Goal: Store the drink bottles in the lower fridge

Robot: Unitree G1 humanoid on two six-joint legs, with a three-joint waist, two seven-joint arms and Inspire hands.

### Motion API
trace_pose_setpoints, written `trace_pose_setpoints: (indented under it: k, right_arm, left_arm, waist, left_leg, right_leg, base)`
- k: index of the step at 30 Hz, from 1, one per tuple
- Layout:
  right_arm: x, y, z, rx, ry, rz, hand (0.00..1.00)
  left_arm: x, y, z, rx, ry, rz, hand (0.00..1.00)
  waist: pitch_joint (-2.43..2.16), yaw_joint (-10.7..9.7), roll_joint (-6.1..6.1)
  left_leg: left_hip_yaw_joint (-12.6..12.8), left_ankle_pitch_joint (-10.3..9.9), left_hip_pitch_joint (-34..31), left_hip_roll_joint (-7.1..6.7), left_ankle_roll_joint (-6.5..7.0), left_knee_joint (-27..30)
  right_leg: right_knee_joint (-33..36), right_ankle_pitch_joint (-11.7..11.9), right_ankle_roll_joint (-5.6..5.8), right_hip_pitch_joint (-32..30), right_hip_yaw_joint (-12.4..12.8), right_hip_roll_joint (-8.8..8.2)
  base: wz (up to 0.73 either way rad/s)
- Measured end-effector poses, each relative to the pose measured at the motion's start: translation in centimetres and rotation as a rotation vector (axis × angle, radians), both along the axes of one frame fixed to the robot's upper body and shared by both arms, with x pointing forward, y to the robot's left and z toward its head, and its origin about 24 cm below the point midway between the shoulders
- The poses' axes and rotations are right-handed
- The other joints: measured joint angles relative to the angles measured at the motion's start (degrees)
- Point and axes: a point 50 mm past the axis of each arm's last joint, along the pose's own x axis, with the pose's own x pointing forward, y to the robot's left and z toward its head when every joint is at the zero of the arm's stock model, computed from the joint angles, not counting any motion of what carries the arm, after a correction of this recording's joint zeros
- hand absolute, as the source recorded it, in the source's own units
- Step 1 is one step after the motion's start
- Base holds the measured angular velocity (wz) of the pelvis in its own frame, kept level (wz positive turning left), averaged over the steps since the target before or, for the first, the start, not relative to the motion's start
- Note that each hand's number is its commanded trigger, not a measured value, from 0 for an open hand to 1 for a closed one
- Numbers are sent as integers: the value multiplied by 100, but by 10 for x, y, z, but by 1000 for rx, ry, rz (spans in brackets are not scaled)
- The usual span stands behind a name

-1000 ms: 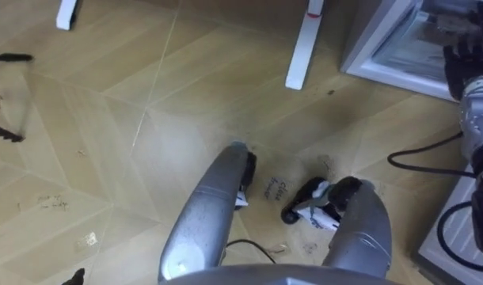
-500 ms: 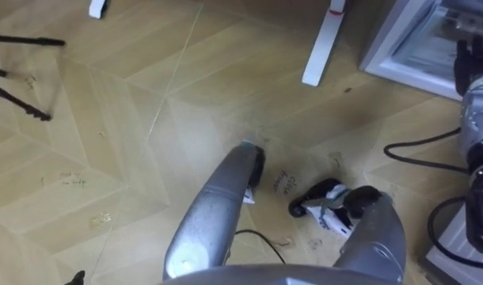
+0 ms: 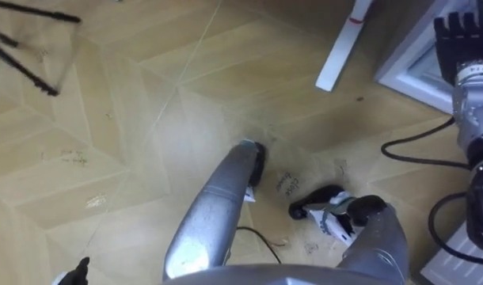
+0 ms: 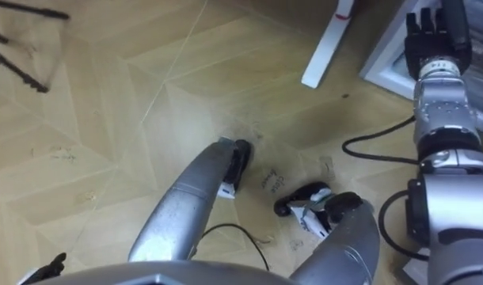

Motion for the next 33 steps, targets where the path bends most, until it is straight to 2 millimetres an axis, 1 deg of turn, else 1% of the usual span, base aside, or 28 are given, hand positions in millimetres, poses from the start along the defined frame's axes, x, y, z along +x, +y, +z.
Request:
trace_pose_setpoints:
  k: [2,3,4,5,6,7,8,9,10,11,12,14,15,16,17,18,19,20,21,22,23,24,25,26,27,29,31,33]
  right_arm:
    - [0,0,1,-5,-5,8,0]
    - [1,1,1,-12,-9,22,0]
    - [2,2,1,-28,-11,41,0]
    - [2,3,2,-36,-13,48,0]
    - [2,3,2,-43,-21,55,0]
    - [2,3,3,-50,-25,59,0]
    - [2,3,3,-51,-25,60,0]
    - [2,2,3,-73,-14,65,0]
    - [1,0,3,-110,6,78,0]
    - [0,-2,2,-137,25,88,0]
    - [-3,-4,1,-210,66,133,0]
    - [-5,-4,-3,-342,130,245,0]
    - [-5,-1,-5,-437,165,339,0]
    - [-7,-1,-6,-534,200,428,0]
    - [-8,0,-7,-577,217,465,0]
    - [-11,1,-12,-632,263,526,0]
    - [-23,-2,-26,-659,334,568,0]
    - [-33,-6,-35,-664,381,582,0]
    - [-54,-13,-54,-698,513,627,0]
    - [-68,-27,-59,-751,623,648,0]
    - [-75,-33,-61,-774,668,658,0]
    - [-87,-41,-66,-829,754,704,0]
    - [-94,-44,-69,-886,814,761,0]
    - [-97,-45,-69,-907,836,787,0]
    - [-101,-47,-71,-954,882,843,0]
    - [-114,-53,-76,-1014,976,920,0]
    - [-134,-57,-86,-1046,1074,999,0]
    - [-145,-60,-90,-1065,1133,1046,0]
  left_arm:
    - [-7,0,0,0,19,4,0]
    - [-9,1,0,3,24,5,0]
    - [-8,1,0,3,22,3,0]
    - [-8,0,1,2,20,2,0]
    - [-7,0,1,1,12,1,0]
    - [-4,1,1,1,2,1,0]
    - [-2,1,1,3,-2,0,0]
    - [2,2,2,8,-13,-7,0]
    - [4,3,2,13,-20,-13,0]
    - [5,4,2,15,-22,-12,0]
    - [5,4,3,18,-21,-17,0]
    - [2,4,3,9,-10,-21,0]
    - [-4,4,3,3,5,-19,0]
    - [-5,4,2,-2,6,-20,0]
    - [-4,5,3,0,0,-24,0]
    - [-2,7,4,6,-7,-29,0]
    - [1,12,6,19,-9,-41,0]
    - [4,17,8,33,-16,-52,0]
    - [12,31,16,72,-30,-78,0]
    - [20,32,16,77,-49,-87,0]
    - [21,31,16,76,-49,-95,0]
    - [19,32,16,71,-38,-106,0]
    - [14,33,14,71,-8,-115,0]
    - [13,34,14,68,-1,-118,0]
    - [12,35,12,67,13,-118,0]
    - [15,34,9,60,15,-110,0]
    - [21,32,7,49,2,-101,0]
    - [25,30,4,39,-5,-94,0]
  waist:
    - [0,47,-3]
    - [0,54,-2]
    - [1,49,-5]
    - [1,48,-4]
    - [-1,53,-2]
    - [-9,56,12]
    - [-11,56,14]
    - [-13,51,19]
    - [-13,41,26]
    - [-11,43,22]
    - [-7,52,15]
    - [-5,66,13]
    - [12,55,-42]
    - [-45,68,18]
    - [-13,80,-18]
    - [6,180,-46]
    - [-12,17,-26]
    - [-20,-87,-88]
    - [-84,-130,-383]
    - [-4,9,-311]
    - [5,55,-264]
    - [3,129,-264]
    - [17,108,-290]
    - [27,51,-307]
    - [45,5,-335]
    - [49,-40,-346]
    - [51,-121,-360]
    - [46,-203,-382]
  left_leg:
    - [16,0,10,6,1,7]
    - [12,0,9,-14,1,3]
    - [4,0,10,-72,2,-8]
    - [-7,0,10,-73,2,-16]
    - [-18,1,5,-75,3,-27]
    - [-40,8,-5,-70,14,-61]
    - [-45,33,-6,-68,30,-109]
    - [-95,87,3,-65,15,-237]
    - [-136,159,29,-64,-1,-354]
    - [-139,191,49,-56,-19,-399]
    - [-142,250,126,-69,-35,-441]
    - [-132,273,312,-83,-22,-252]
    - [-114,218,551,-144,35,52]
    - [-139,-29,810,-214,475,231]
    - [-204,-118,793,-263,502,179]
    - [-225,-134,755,-115,525,82]
    - [-246,-130,790,-46,519,52]
    - [-223,-113,822,-69,488,-3]
    - [-13,-19,800,-69,332,-104]
    - [-36,99,839,58,240,-72]
    - [-100,186,876,46,251,-92]
    - [-171,382,983,-1,308,-218]
    - [-158,424,1082,-33,344,-338]
    - [-158,459,1136,-46,352,-422]
    - [-148,517,1251,-54,361,-576]
    - [-128,557,1464,-44,366,-777]
    - [-123,605,1773,-10,342,-1097]
    - [-107,652,1950,31,320,-1317]
  right_leg:
    - [-1,0,0,23,-56,-59]
    - [-10,1,2,58,-137,-104]
    - [-9,6,12,62,-158,-148]
    - [-11,16,32,62,-159,-155]
    - [-30,53,103,64,-165,-155]
    - [-81,89,170,102,-216,-125]
    - [-129,110,210,114,-229,-92]
    - [-254,138,265,130,-231,13]
    - [-373,135,258,152,-226,109]
    - [-417,131,251,163,-222,136]
    - [-461,125,241,200,-223,140]
    - [-503,120,230,335,-286,119]
    - [-526,120,231,456,-437,67]
    - [-586,144,275,550,-614,44]
    - [-639,196,371,566,-668,73]
    - [-589,289,553,577,-631,223]
    - [-115,76,547,658,130,326]
    - [-35,-16,674,771,530,408]
    - [-240,-252,812,1101,1148,592]
    - [-326,-369,899,1214,1150,777]
    - [-397,-348,864,1283,1125,848]
    - [-487,-284,799,1340,1128,889]
    - [-574,-247,789,1395,1126,906]
    - [-635,-210,801,1426,1135,938]
    - [-756,-131,756,1503,1125,977]
    - [-952,-69,772,1681,1123,1037]
    - [-1305,21,794,1968,1082,1147]
    - [-1555,108,794,2122,1078,1238]
  base:
    - [-19]
    - [-13]
    - [-10]
    - [-4]
    - [0]
    - [4]
    - [15]
    - [26]
    - [28]
    - [27]
    - [11]
    - [-8]
    - [-26]
    - [-30]
    - [-46]
    - [-7]
    - [33]
    - [104]
    - [65]
    - [30]
    - [-27]
    - [-19]
    - [-13]
    - [0]
    - [0]
    - [0]
    - [-5]
    - [-9]
